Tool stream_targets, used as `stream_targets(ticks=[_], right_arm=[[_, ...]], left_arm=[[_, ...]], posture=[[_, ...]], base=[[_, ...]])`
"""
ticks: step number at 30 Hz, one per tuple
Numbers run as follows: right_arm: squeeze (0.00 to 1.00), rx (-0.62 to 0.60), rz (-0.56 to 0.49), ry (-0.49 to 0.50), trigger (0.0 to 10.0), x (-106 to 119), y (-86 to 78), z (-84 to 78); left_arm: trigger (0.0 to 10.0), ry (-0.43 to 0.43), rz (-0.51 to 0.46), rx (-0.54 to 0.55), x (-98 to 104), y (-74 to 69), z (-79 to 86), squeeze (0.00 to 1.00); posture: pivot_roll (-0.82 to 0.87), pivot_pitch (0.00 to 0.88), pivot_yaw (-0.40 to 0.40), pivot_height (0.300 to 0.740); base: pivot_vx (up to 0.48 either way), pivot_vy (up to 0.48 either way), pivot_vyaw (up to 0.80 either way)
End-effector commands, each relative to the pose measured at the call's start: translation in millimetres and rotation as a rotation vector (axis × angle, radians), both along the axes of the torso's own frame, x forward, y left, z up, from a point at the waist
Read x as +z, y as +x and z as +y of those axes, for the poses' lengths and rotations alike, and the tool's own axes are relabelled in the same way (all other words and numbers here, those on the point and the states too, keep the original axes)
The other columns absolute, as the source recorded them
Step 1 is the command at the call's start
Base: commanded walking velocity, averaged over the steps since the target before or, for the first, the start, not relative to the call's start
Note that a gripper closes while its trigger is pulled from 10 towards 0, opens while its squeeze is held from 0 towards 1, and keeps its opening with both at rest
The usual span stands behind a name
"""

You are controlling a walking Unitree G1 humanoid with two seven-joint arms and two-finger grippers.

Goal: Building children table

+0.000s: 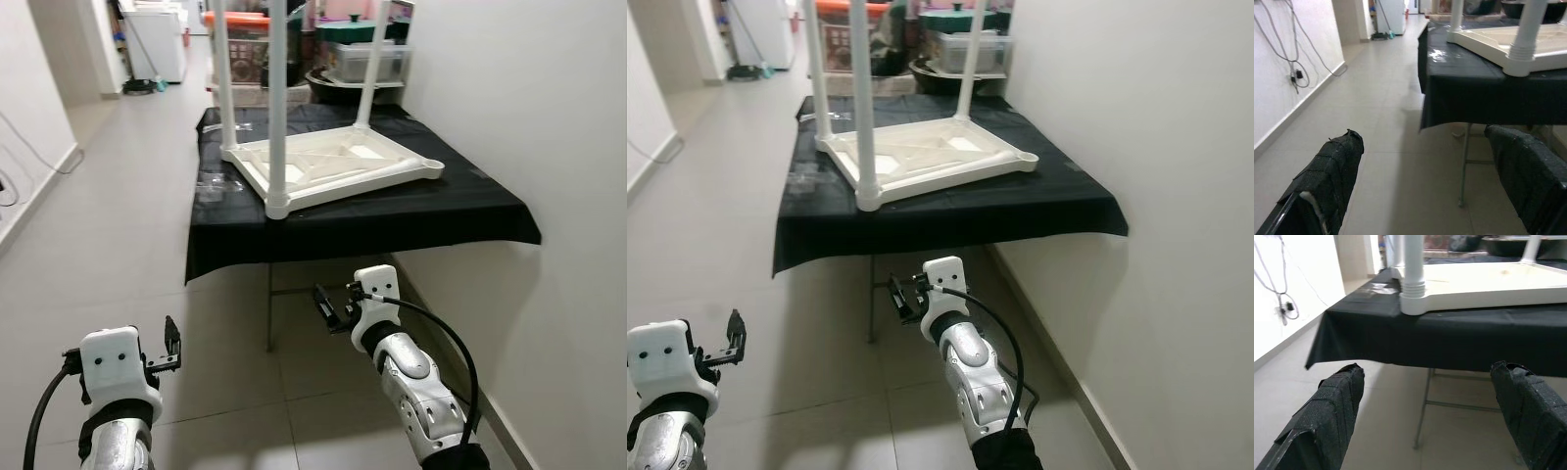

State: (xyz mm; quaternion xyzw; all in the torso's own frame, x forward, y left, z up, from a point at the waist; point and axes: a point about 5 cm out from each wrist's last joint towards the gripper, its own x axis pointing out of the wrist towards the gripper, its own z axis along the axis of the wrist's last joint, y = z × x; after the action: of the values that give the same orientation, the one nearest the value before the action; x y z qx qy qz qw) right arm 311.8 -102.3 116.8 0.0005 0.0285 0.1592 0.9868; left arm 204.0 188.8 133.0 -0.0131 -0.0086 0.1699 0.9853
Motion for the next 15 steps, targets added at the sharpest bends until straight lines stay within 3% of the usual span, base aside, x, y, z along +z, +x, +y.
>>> stream_targets(ticks=[1, 15], right_arm=[[0.00, -0.005, 0.010, -0.007, 10.0, -2, 1.8, -0.5], [0.00, -0.007, -0.045, 0.040, 10.0, 13, 9.4, 1.8]], left_arm=[[10.0, 0.012, 0.029, -0.004, -2, 0.2, -0.8, 0.00], [10.0, 0.036, 0.007, 0.038, 5, 0.1, 10.1, 0.00]], posture=[[-0.04, 0.019, -0.032, 0.740], [0.00, 0.018, -0.022, 0.740]], base=[[0.000, 0.000, 0.00], [0.000, 0.000, 0.00]])
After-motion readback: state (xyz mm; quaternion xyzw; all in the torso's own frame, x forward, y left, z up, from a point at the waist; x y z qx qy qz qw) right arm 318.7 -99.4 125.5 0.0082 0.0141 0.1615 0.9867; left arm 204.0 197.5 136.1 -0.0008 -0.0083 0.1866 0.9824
